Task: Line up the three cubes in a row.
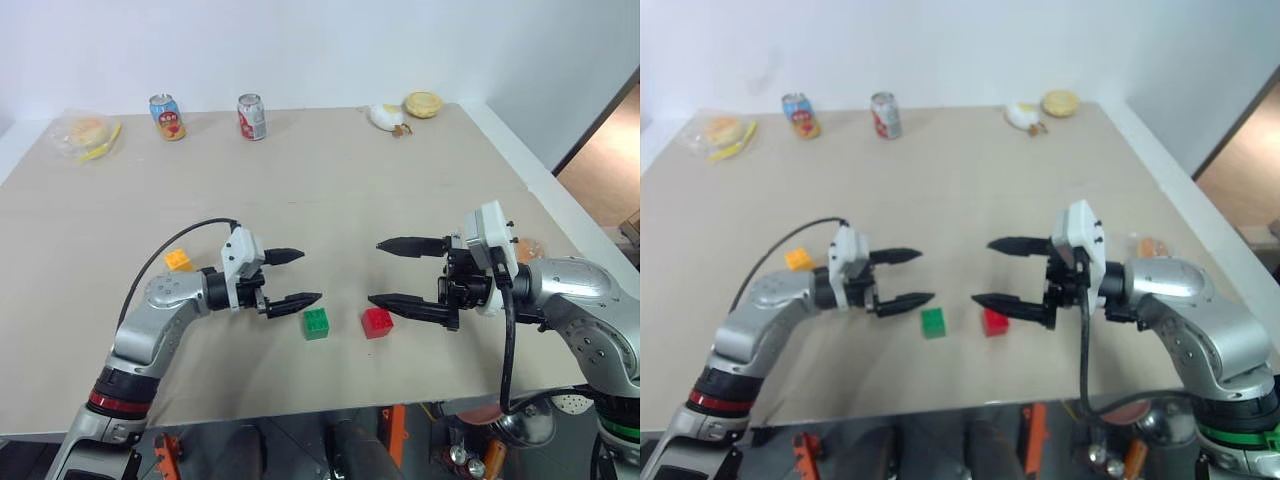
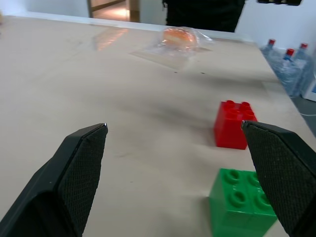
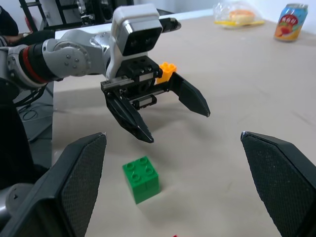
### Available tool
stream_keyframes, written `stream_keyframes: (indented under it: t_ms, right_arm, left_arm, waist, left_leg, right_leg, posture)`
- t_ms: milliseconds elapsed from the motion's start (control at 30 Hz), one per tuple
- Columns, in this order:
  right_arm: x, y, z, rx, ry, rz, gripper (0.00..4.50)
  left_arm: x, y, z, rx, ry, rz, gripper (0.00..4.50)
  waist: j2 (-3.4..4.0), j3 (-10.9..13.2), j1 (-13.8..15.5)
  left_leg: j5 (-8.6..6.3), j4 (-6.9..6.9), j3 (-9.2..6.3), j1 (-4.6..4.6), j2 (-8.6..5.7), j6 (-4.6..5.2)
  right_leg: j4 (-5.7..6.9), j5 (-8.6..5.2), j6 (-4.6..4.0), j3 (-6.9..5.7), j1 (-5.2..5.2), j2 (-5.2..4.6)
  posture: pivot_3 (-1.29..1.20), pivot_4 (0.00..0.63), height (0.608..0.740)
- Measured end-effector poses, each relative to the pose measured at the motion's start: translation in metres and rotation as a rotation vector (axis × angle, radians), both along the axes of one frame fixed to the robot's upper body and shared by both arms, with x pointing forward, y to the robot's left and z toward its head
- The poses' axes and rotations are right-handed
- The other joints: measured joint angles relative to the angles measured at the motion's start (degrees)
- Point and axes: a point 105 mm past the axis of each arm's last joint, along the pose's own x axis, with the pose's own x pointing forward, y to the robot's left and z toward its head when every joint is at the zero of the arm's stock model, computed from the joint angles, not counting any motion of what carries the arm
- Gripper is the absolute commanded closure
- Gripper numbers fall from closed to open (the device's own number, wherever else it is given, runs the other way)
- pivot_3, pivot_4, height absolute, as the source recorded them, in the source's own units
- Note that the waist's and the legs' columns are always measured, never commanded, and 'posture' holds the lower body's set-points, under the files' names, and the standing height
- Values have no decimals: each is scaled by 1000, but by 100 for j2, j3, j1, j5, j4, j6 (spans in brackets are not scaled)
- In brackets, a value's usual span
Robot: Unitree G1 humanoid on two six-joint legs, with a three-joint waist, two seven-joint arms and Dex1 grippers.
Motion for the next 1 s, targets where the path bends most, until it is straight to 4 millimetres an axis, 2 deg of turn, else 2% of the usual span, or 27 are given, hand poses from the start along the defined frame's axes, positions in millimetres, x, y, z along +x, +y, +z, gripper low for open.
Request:
stream_keyframes:
  t_ms: [133, 200, 233, 300, 433, 500, 600, 733, 800, 933, 1000]
  right_arm:
    - [5, 2, 1, 38, 2, -19, 0]
    - [9, 6, 4, 66, -6, -21, 0]
    - [12, 12, 8, 87, -22, -14, 0]
    - [14, 17, 12, 100, -37, -6, 0]
    - [21, 27, 11, 109, -41, 4, 0]
    - [25, 29, 8, 102, -27, 14, 0]
    - [27, 32, 10, 100, -36, 28, 0]
    - [27, 37, 11, 95, -37, 63, 0]
    - [26, 40, 9, 87, -33, 80, 0]
    - [30, 43, 7, 91, -23, 93, 0]
    - [30, 45, 9, 87, -31, 104, 0]
  left_arm:
    - [20, 14, 10, -83, -7, 206, 16]
    - [38, 28, 16, -157, -20, 434, 16]
    - [51, 41, 22, -213, -36, 638, 16]
    - [56, 56, 28, -234, -62, 793, 16]
    - [54, 82, 40, -308, -97, 1062, 16]
    - [51, 91, 33, -328, -67, 1173, 16]
    - [49, 97, 25, -325, -44, 1250, 16]
    - [44, 105, 29, -330, -58, 1345, 16]
    - [41, 110, 24, -318, -43, 1395, 16]
    - [34, 117, -3, -246, 59, 1531, 16]
    - [33, 119, -7, -227, 74, 1559, 16]
  waist:
    - [0, 0, 2]
    - [0, 0, 0]
    - [-2, 1, 0]
    - [-4, 1, 0]
    - [-4, 1, 11]
    - [-4, 1, 18]
    - [-5, 1, 21]
    - [-5, 1, 20]
    - [-5, 1, 16]
    - [-6, 0, 16]
    - [-6, 1, 16]
  left_leg:
    - [0, 2, -1, 1, 0, 0]
    - [0, 6, 1, 0, 0, 0]
    - [0, 10, 0, 0, 0, 0]
    - [0, 11, -1, 0, 0, 0]
    - [0, 11, 0, 0, -1, -1]
    - [0, 12, 1, -1, -6, -1]
    - [1, 13, 0, -2, -7, -2]
    - [1, 14, 1, 1, -7, -2]
    - [1, 14, 1, 1, -6, -2]
    - [1, 15, 0, 0, -6, -2]
    - [2, 15, 0, 0, -6, -3]
  right_leg:
    - [1, 1, 2, 1, 2, 0]
    - [1, 6, 9, 6, 3, 0]
    - [1, 10, 12, 8, 3, 0]
    - [1, 11, 12, 8, 4, 3]
    - [0, 12, 12, 8, 6, 1]
    - [0, 13, 13, 12, 7, -2]
    - [0, 15, 14, 11, 7, -2]
    - [0, 17, 13, 11, 8, 0]
    - [0, 17, 13, 12, 8, 0]
    - [1, 18, 13, 11, 8, 0]
    - [0, 20, 12, 10, 8, 1]
  posture:
    - [0, 150, 740]
    - [0, 150, 740]
    - [0, 150, 740]
    - [0, 150, 740]
    - [0, 150, 740]
    - [0, 150, 740]
    - [0, 150, 740]
    - [0, 150, 740]
    - [0, 150, 740]
    - [0, 150, 740]
    - [0, 150, 740]
